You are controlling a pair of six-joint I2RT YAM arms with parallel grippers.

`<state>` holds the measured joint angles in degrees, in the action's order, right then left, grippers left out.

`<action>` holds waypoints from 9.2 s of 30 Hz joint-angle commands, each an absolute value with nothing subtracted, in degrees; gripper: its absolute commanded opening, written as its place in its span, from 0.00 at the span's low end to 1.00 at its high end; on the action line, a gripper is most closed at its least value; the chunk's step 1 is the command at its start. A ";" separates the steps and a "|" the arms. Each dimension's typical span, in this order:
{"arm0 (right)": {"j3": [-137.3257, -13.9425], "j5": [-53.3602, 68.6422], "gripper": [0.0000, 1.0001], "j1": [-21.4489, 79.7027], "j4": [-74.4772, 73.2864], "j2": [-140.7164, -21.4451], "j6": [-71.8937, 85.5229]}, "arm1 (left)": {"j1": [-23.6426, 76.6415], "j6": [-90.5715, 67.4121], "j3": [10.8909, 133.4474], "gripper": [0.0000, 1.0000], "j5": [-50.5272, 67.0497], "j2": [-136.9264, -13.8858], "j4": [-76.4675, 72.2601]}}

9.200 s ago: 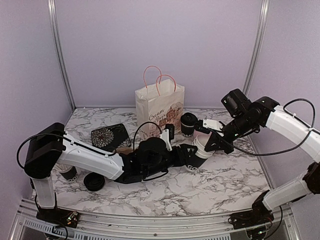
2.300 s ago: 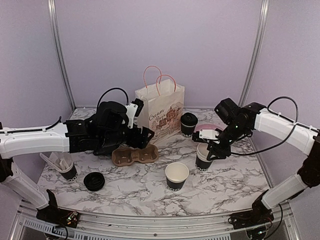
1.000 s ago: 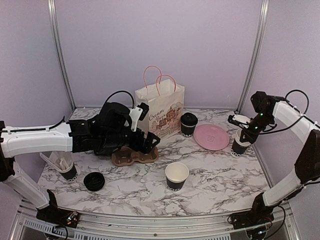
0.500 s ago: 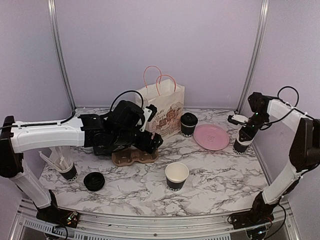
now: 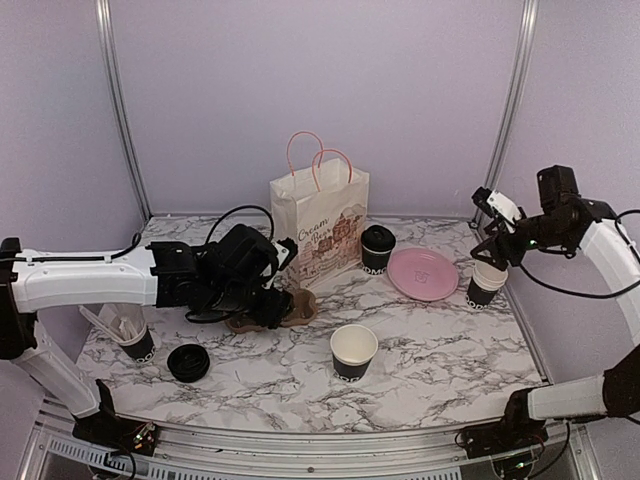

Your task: Pack the takeout coffee

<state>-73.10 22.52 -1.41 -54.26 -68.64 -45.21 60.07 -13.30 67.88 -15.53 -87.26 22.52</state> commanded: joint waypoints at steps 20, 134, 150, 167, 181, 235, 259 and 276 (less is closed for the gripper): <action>-51.17 58.00 0.84 8.23 -29.59 -71.37 -41.83 | 56.23 -28.47 52.78 0.57 -12.11 -81.34 47.71; -71.95 74.62 0.88 30.58 21.32 -84.23 29.57 | 55.72 -29.81 79.16 0.02 31.35 -89.97 -25.14; -72.63 72.68 0.87 30.59 23.89 -85.50 33.66 | 55.71 -32.05 79.50 0.02 32.16 -92.26 -26.28; -72.41 72.14 0.71 29.58 15.00 -84.46 24.66 | 55.72 -31.81 77.65 0.34 29.17 -91.26 -26.02; -82.59 60.75 0.71 26.95 -43.24 -88.07 -29.40 | 55.72 -23.00 62.07 0.73 6.69 -77.69 -3.51; -94.31 21.38 0.71 49.11 -73.39 -104.80 -43.29 | 55.72 -23.85 57.77 0.73 0.28 -76.19 7.04; -93.74 20.49 0.92 50.79 -70.59 -104.50 -41.58 | 55.63 -23.89 56.98 0.73 -2.00 -76.76 7.25; -81.05 24.30 0.98 42.95 -60.09 -87.41 -43.28 | 58.66 -28.55 50.72 0.75 6.84 -79.15 3.23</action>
